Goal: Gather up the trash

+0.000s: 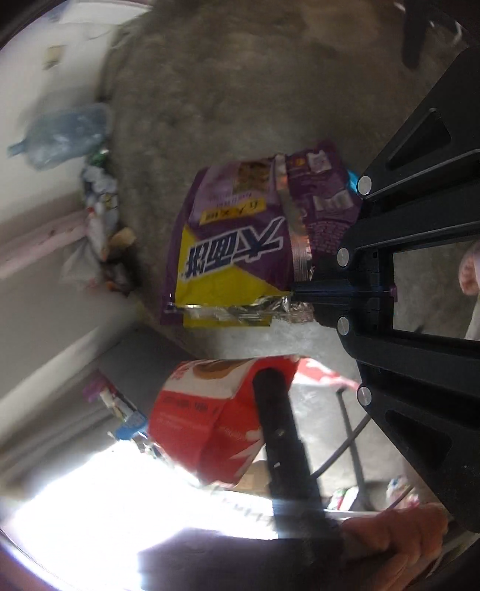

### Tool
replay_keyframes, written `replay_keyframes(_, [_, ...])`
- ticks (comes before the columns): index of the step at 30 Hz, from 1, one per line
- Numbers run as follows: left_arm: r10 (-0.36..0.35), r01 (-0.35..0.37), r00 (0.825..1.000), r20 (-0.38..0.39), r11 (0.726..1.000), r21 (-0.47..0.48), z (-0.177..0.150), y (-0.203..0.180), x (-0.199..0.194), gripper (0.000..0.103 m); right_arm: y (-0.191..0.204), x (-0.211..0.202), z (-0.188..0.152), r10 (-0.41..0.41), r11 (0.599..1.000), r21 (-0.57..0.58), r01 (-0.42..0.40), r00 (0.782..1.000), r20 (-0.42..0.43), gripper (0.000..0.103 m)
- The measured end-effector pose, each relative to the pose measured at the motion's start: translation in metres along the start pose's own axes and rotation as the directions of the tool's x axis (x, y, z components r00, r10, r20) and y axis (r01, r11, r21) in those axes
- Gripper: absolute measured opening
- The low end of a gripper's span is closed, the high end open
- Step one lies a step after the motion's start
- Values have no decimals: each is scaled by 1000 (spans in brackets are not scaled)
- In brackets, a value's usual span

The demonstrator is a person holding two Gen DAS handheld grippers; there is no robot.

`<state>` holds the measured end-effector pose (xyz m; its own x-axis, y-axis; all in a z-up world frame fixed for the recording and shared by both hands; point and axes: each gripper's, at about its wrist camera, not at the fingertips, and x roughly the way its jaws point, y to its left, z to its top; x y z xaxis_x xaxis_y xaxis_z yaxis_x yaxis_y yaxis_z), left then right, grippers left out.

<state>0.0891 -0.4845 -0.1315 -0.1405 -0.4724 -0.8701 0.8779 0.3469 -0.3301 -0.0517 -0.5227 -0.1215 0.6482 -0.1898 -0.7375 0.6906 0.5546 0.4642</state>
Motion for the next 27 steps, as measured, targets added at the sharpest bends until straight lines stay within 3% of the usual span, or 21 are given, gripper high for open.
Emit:
replay_keyframes(1, [22, -22, 1000, -18, 1000, 3, 2, 1, 13, 18, -9, 14, 4, 27, 1000, 16, -27, 999, -22, 0])
replay_keyframes(2, [46, -46, 998, -49, 999, 3, 5, 4, 27, 41, -15, 26, 6, 45, 999, 29, -44, 998, -47, 2])
replay_keyframes(3, [70, -70, 995, -77, 998, -5, 6, 6, 37, 51, -24, 42, 8, 45, 997, 58, -40, 996, -82, 6])
replay_keyframes(4, [89, -91, 992, -93, 996, -14, 7, 6, 44, 54, -31, 54, 5, 26, 997, 72, -17, 992, -123, 22])
replay_keyframes(5, [99, -102, 990, -100, 995, -23, 8, 7, 46, 54, -36, 65, 7, -1, 997, 74, 12, 989, -150, 28])
replay_keyframes(7, [82, -86, 993, -88, 995, -50, 14, 3, 39, 54, -45, 77, 6, -36, 994, 96, 52, 985, -169, 29])
replay_keyframes(8, [63, -68, 996, -69, 996, -66, 16, 1, 32, 55, -50, 80, 6, -16, 991, 130, 39, 985, -174, 29])
replay_keyframes(11, [47, -47, 999, -2, 996, -75, 18, 4, 5, 60, -62, 71, 2, 36, 981, 195, -8, 989, -142, 34])
replay_keyframes(18, [82, -75, 992, 101, 994, -77, 21, 6, -48, 60, -76, 48, -9, 19, 977, 214, 1, 995, -95, 36])
replay_keyframes(20, [91, -82, 987, 129, 994, -74, 21, 2, -62, 66, -85, 38, -16, -5, 970, 241, 21, 998, -64, 42])
replay_keyframes(23, [126, -115, 977, 172, 991, -75, 13, 2, -91, 71, -111, 26, -24, -123, 944, 305, 128, 992, -35, 50])
replay_keyframes(27, [185, -174, 963, 194, 982, -75, -9, 11, -124, 76, -166, 32, -45, -342, 866, 353, 354, 935, -97, 55])
